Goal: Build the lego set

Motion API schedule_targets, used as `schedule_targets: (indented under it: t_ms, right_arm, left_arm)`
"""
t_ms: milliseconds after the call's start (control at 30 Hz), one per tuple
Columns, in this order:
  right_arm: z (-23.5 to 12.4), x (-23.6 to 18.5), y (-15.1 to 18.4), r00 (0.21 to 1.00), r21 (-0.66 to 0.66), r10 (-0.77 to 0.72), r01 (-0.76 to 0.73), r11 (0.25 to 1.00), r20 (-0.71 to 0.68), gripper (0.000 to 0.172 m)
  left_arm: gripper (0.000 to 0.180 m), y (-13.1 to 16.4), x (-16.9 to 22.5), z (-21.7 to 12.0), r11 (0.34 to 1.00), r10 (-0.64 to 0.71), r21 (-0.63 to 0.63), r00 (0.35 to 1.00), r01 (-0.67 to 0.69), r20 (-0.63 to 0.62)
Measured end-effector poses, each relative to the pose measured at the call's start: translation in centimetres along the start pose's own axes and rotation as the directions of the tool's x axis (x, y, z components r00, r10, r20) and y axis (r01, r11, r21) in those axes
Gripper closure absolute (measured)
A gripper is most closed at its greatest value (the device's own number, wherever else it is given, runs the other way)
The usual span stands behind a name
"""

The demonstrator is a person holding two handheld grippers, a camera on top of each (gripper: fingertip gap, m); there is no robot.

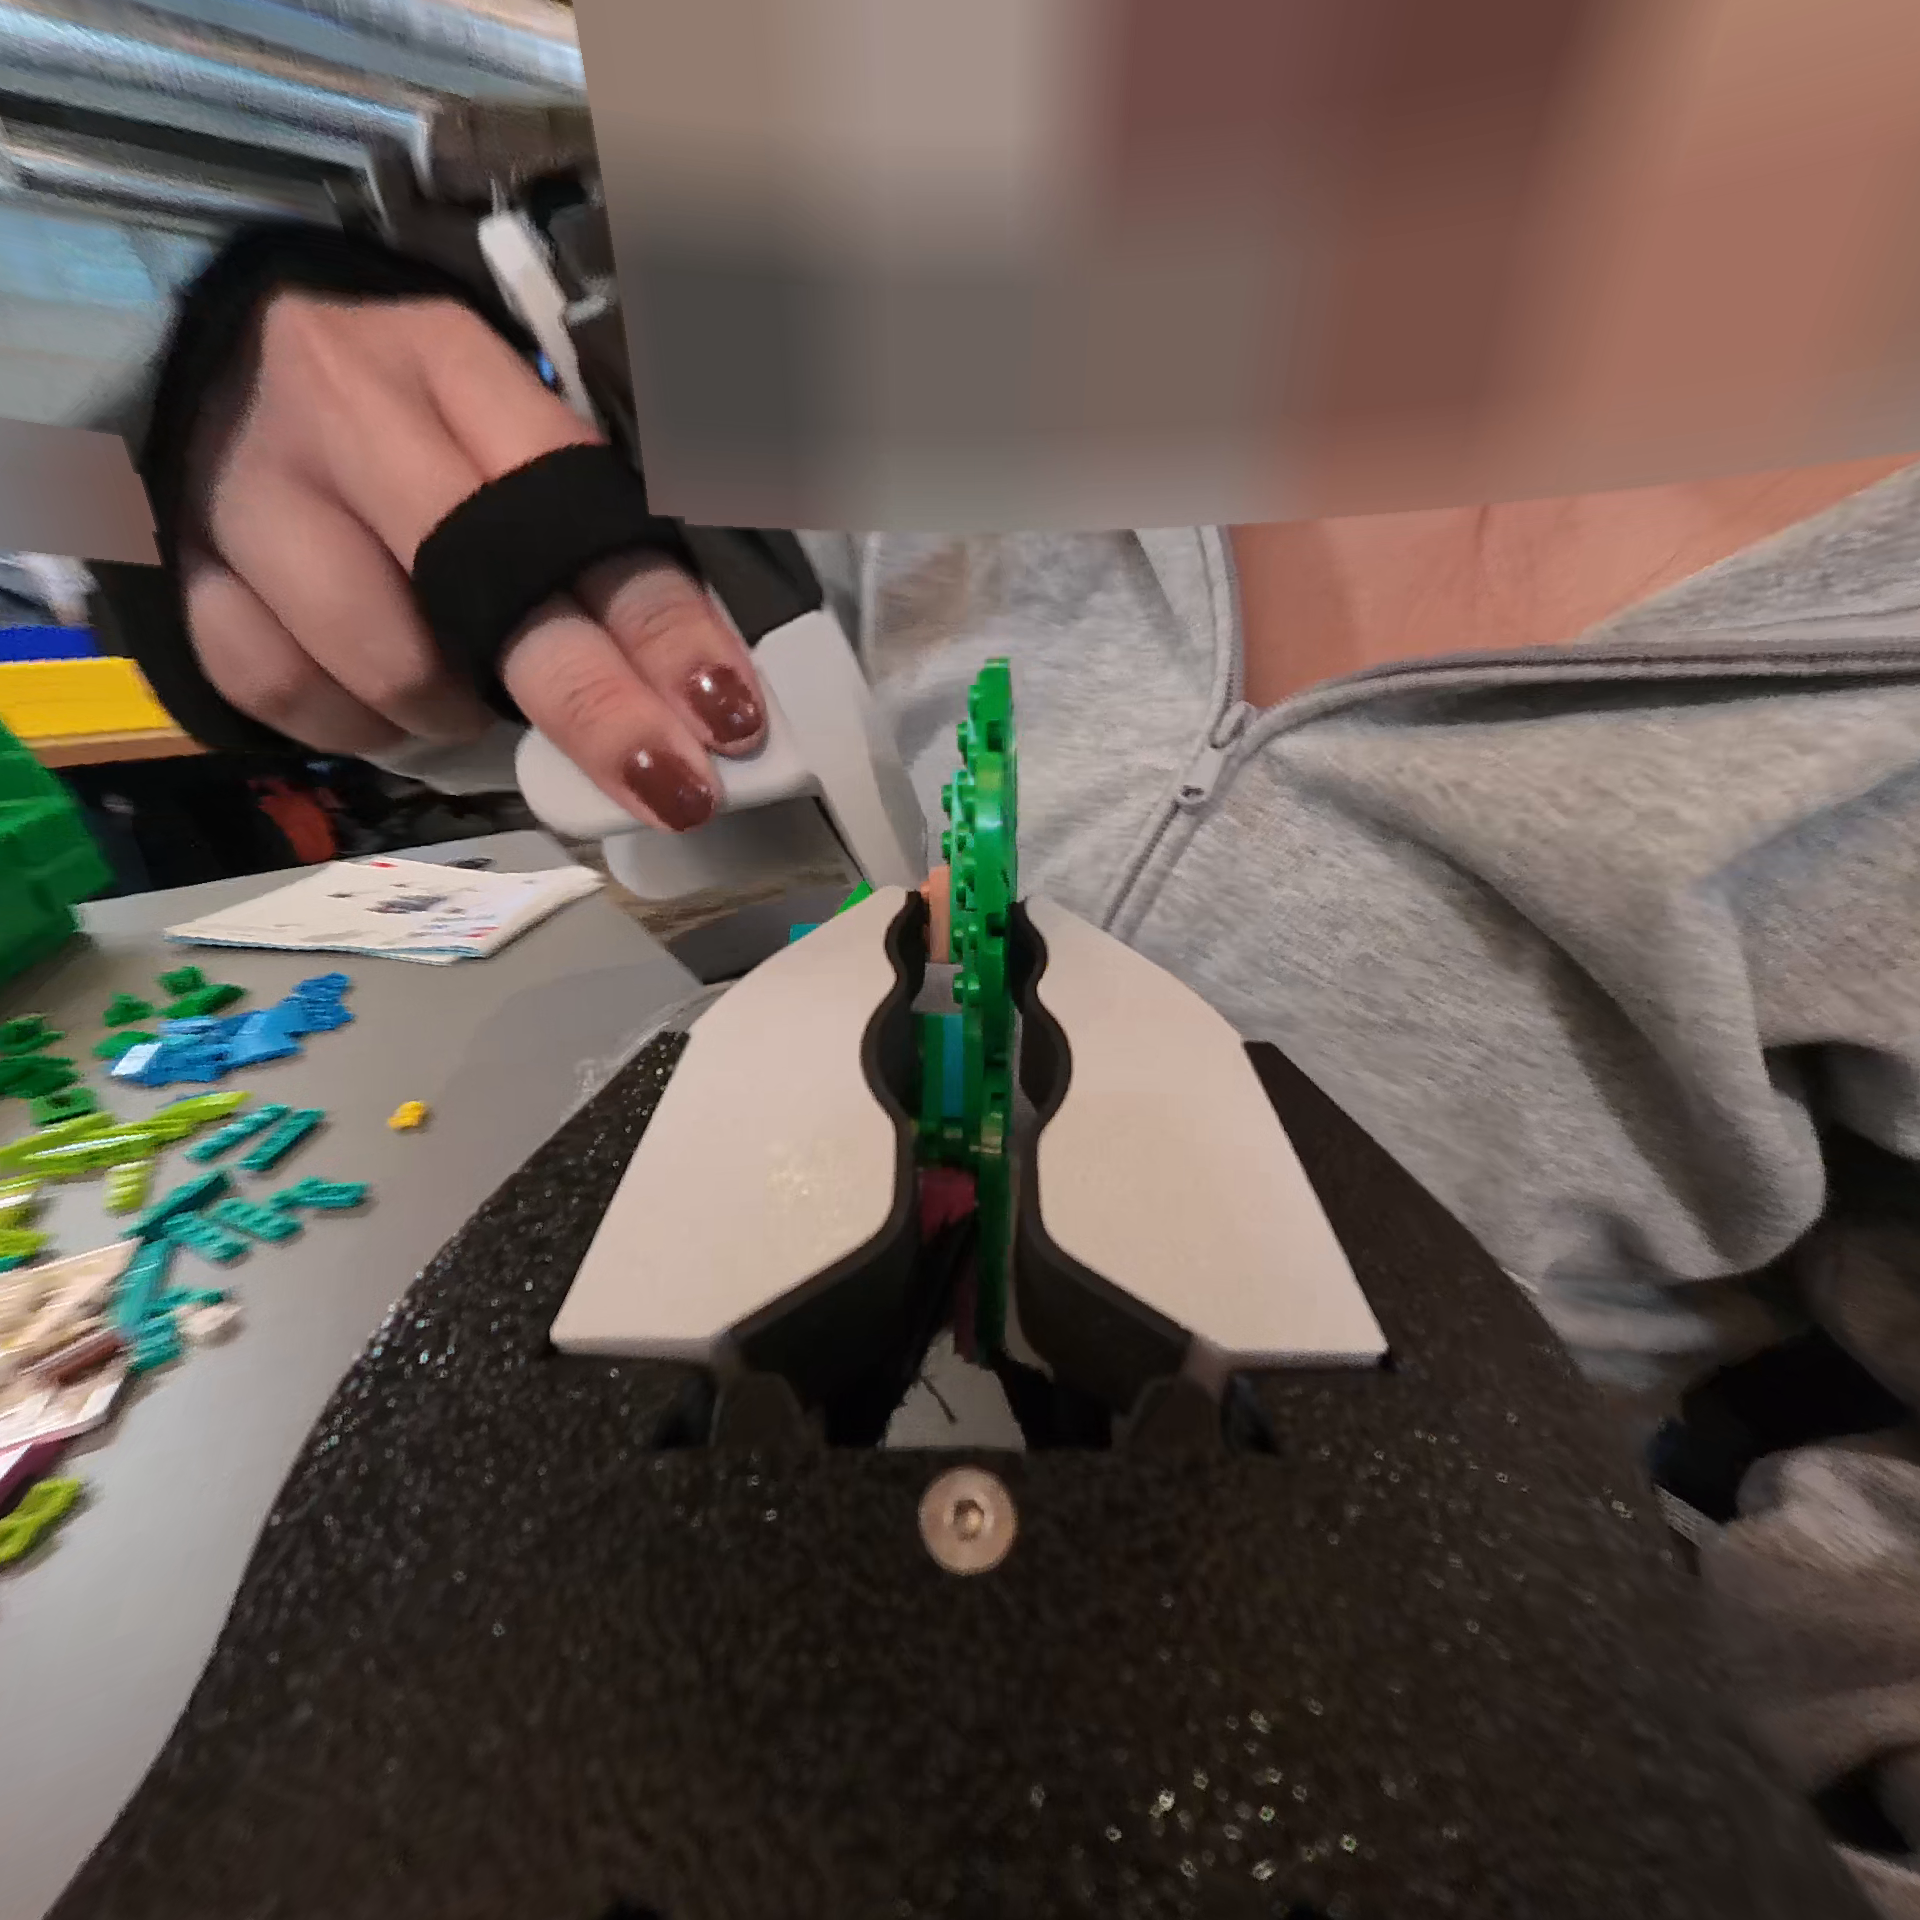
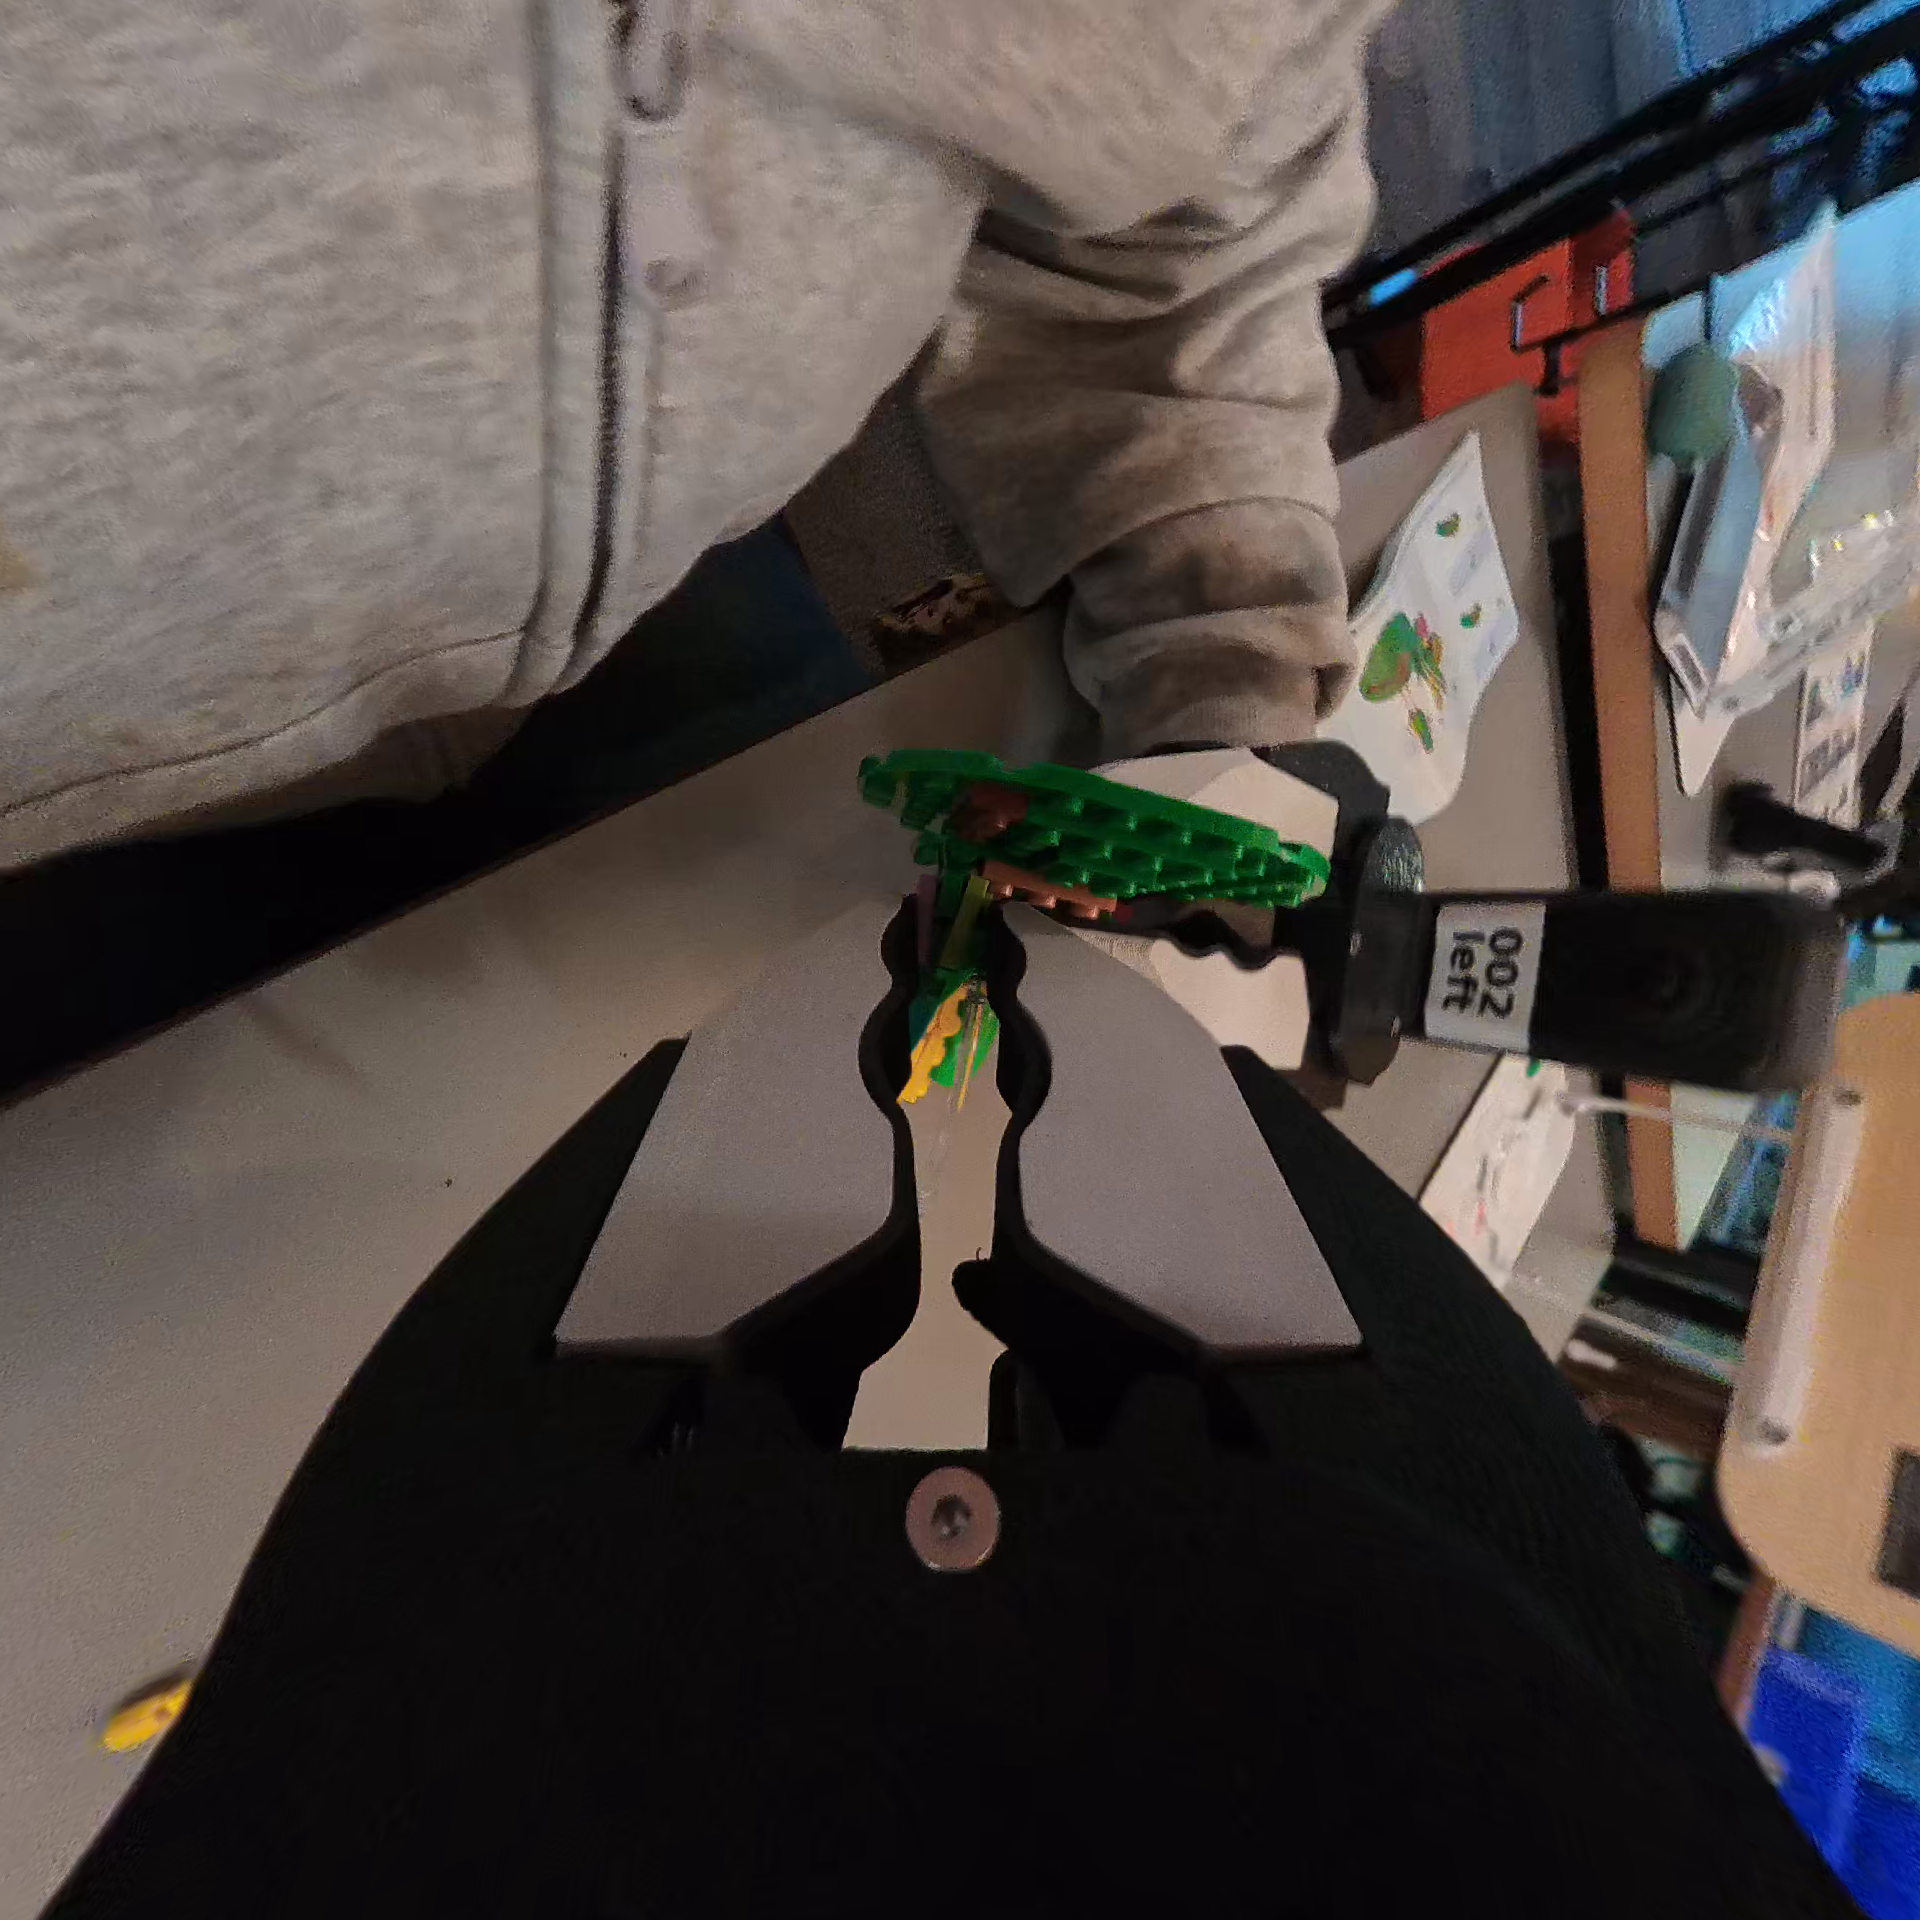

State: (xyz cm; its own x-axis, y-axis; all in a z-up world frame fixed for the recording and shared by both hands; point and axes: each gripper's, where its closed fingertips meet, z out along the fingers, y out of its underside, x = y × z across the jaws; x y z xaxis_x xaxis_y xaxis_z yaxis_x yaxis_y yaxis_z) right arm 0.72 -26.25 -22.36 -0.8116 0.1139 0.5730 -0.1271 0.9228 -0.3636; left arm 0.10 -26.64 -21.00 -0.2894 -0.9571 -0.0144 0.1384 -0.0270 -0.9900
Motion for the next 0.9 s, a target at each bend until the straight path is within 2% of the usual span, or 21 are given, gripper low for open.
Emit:
schedule_targets:
  t_ms: [33, 133, 333, 467, 567, 667, 800, 900]
  right_arm:
    - [-0.1, 0.4, 0.2, 0.999, 0.009, 0.043, -0.043, 0.999, -0.017, 0.162]
    - [-0.4, 0.9, 1.2, 0.992, 0.008, 0.116, -0.115, 0.993, -0.056, 0.162]
    - [-0.1, 0.9, 2.2, 0.985, -0.031, 0.147, -0.15, 0.988, -0.089, 0.161]
    - [0.2, 0.4, 3.1, 0.988, -0.112, 0.13, -0.138, 0.984, -0.081, 0.161]
    - [0.2, 0.2, 4.5, 0.991, -0.215, 0.103, -0.12, 0.969, -0.089, 0.162]
    - [0.0, -0.3, 5.5, 0.993, -0.283, 0.096, -0.113, 0.952, -0.074, 0.162]
    - [0.1, -1.1, 5.9, 0.993, -0.309, 0.119, -0.122, 0.943, -0.028, 0.161]
    - [0.4, -1.6, 6.1, 0.991, -0.322, 0.131, -0.122, 0.939, 0.007, 0.161]
  left_arm:
    - [0.164, -0.3, -0.3, -0.3, 1.0, 0.009, -0.007, 0.999, -0.008, 0.037]
    - [0.158, -1.1, -0.7, -1.0, 0.999, 0.045, -0.03, 0.993, -0.042, 0.113]
    - [0.154, -0.1, -1.7, -1.2, 0.981, 0.117, -0.177, 0.971, -0.08, 0.209]
    - [0.146, -0.3, -2.1, -1.5, 0.969, 0.157, -0.226, 0.955, -0.1, 0.25]
    - [0.137, 0.1, -2.6, -2.1, 0.937, 0.216, -0.331, 0.928, -0.11, 0.303]
    - [0.135, 0.6, -3.3, -2.5, 0.854, 0.353, -0.497, 0.873, -0.153, 0.337]
    - [0.138, 2.1, -4.2, -2.9, 0.634, 0.56, -0.75, 0.779, -0.185, 0.281]
    - [0.143, 3.3, -4.4, -2.2, 0.522, 0.622, -0.829, 0.755, -0.202, 0.207]
